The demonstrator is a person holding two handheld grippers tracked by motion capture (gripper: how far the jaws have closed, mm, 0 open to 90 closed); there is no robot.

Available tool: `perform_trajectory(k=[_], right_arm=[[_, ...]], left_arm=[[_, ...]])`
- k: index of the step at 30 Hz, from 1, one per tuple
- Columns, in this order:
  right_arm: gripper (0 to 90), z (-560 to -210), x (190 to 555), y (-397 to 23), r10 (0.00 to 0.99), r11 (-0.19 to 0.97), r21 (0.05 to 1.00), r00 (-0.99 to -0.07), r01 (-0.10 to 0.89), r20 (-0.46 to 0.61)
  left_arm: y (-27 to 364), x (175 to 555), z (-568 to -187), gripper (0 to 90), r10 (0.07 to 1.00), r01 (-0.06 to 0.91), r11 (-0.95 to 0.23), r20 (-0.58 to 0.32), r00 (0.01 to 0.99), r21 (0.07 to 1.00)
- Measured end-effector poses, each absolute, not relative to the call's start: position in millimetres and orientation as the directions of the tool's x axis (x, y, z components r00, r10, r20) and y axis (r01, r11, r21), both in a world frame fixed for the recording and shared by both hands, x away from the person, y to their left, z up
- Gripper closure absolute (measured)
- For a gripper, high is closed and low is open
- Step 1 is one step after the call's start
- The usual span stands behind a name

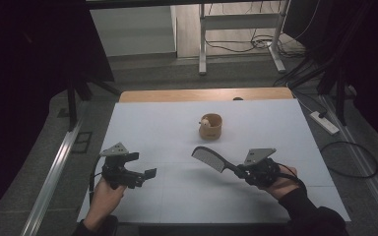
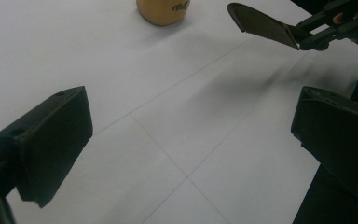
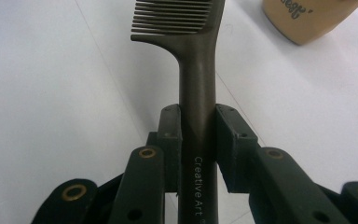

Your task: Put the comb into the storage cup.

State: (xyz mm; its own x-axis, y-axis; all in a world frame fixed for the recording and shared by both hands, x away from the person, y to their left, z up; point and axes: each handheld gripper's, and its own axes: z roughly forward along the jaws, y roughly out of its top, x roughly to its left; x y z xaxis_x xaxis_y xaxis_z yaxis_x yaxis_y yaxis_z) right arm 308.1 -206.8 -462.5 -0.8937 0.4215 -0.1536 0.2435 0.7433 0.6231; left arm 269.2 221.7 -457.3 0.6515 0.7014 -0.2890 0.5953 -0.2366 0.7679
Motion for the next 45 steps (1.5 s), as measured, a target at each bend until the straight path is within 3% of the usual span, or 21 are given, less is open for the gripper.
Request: perform_trajectory(k=[45], right_arm=[[72.5,-449.0,297.3,-205.1,0.371,0.692,0.716,-0.896,0.091,-0.245]], left_arm=[[145.2,339.1,-432.1,0.0,0.504,0.593,-0.258,-0.418,0.756,0.762]])
